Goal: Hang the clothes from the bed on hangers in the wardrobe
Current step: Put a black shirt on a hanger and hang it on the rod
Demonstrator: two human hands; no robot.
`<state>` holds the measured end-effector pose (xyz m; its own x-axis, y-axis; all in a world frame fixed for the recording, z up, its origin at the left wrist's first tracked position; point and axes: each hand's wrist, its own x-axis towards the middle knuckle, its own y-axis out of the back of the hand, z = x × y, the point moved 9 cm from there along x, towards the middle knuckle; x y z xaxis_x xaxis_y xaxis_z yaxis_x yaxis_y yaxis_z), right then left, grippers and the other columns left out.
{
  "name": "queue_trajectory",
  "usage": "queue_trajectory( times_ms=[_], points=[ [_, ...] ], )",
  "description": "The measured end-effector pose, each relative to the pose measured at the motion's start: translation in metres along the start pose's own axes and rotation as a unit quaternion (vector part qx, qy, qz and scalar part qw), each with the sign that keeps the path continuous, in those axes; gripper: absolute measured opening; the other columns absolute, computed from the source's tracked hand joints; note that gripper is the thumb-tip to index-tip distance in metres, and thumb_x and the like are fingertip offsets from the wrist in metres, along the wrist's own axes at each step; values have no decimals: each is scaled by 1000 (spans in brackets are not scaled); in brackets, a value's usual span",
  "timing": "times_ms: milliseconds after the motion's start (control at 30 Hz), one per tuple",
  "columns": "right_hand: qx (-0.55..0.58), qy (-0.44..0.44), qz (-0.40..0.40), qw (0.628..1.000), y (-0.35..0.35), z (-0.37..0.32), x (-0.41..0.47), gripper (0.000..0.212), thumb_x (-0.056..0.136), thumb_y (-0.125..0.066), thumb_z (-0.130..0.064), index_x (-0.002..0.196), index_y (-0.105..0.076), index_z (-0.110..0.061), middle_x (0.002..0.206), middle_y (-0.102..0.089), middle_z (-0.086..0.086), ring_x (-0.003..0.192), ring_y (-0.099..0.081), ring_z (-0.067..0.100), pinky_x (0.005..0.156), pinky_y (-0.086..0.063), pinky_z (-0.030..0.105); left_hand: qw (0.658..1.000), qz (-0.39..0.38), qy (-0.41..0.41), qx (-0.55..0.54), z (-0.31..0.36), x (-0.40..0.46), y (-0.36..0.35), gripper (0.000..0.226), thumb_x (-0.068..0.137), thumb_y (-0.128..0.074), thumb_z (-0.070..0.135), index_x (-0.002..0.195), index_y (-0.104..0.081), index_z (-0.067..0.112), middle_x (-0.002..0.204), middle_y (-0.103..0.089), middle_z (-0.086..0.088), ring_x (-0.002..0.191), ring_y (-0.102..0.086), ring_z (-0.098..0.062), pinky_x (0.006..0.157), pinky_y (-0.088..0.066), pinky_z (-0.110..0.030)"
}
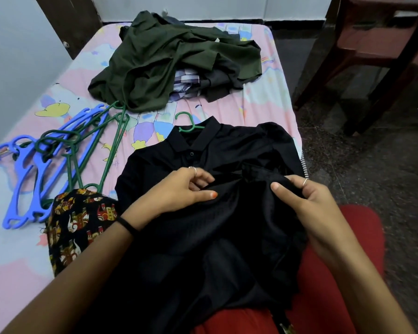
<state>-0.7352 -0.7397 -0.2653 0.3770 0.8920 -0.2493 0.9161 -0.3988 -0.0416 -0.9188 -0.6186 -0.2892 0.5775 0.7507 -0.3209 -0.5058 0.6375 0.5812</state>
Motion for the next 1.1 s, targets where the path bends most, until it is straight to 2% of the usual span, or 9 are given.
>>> queue_trajectory(
  times_ms=[133,200,333,467,567,767,900,1033,1100],
  points=[
    [-5,-13,-9,1000,3,9,-1,15,92,-59,-13,98,-70,-5,97,-73,13,87,-68,20,79,-54,30,998,19,20,60,-19,1,-1,13,85,-70,32,98,-71,29,87,-68,12,86,-63,-6,83,-49,-22],
    [-5,-14,-6,1000,6,10,-2,16,93,-58,-15,97,-70,-5,97,-73,14,87,-68,20,78,-54,28,1000,17,23,-10,-18,1,0,8,86,-70,30,91,-72,24,83,-70,8,81,-65,-8,81,-51,-25],
    [8,-17,14,1000,15,9,-1,18,93,-58,-17,96,-69,-4,99,-72,17,88,-66,21,79,-52,28,981,-35,20,-188,-7,-4,-1,5,85,-70,22,86,-69,17,79,-66,6,74,-60,-4,73,-49,-17],
    [3,-8,25,1000,18,7,2,12,92,-59,-12,99,-68,-8,101,-71,16,89,-64,19,89,-49,37,957,-85,43,-273,-8,-8,-12,10,83,-69,23,89,-66,15,84,-66,-2,79,-60,-11,75,-50,-19],
    [-7,8,37,999,18,6,3,9,90,-62,-9,94,-69,-14,94,-70,6,89,-62,15,91,-48,36,945,-74,60,-314,-13,-10,-16,16,91,-61,22,97,-67,8,89,-67,-5,78,-63,-10,76,-52,-20],
    [-30,24,48,998,24,3,4,8,89,-64,-11,89,-70,-14,91,-71,10,87,-63,17,90,-48,38,995,9,-25,-95,-4,-10,16,15,81,-74,30,93,-75,20,90,-74,3,80,-66,-6,83,-49,-18],
    [-34,15,44,998,22,4,4,9,89,-64,-11,91,-72,-13,94,-73,12,87,-65,18,89,-50,38,994,71,-73,30,13,-7,25,21,75,-74,47,86,-75,29,70,-56,8,61,-48,0,63,-38,-12],
    [-26,16,41,999,18,4,5,9,89,-64,-12,89,-73,-14,95,-73,13,85,-65,19,87,-49,38,982,87,-130,108,35,-3,17,26,75,-77,39,93,-76,20,65,-41,8,60,-45,2,60,-33,-12],
    [-14,12,40,999,17,4,5,9,89,-64,-13,88,-73,-15,94,-73,13,84,-65,19,86,-49,38,979,98,-143,106,43,-2,17,23,78,-77,32,93,-76,16,57,-43,11,58,-47,2,59,-33,-10]
  ],
)
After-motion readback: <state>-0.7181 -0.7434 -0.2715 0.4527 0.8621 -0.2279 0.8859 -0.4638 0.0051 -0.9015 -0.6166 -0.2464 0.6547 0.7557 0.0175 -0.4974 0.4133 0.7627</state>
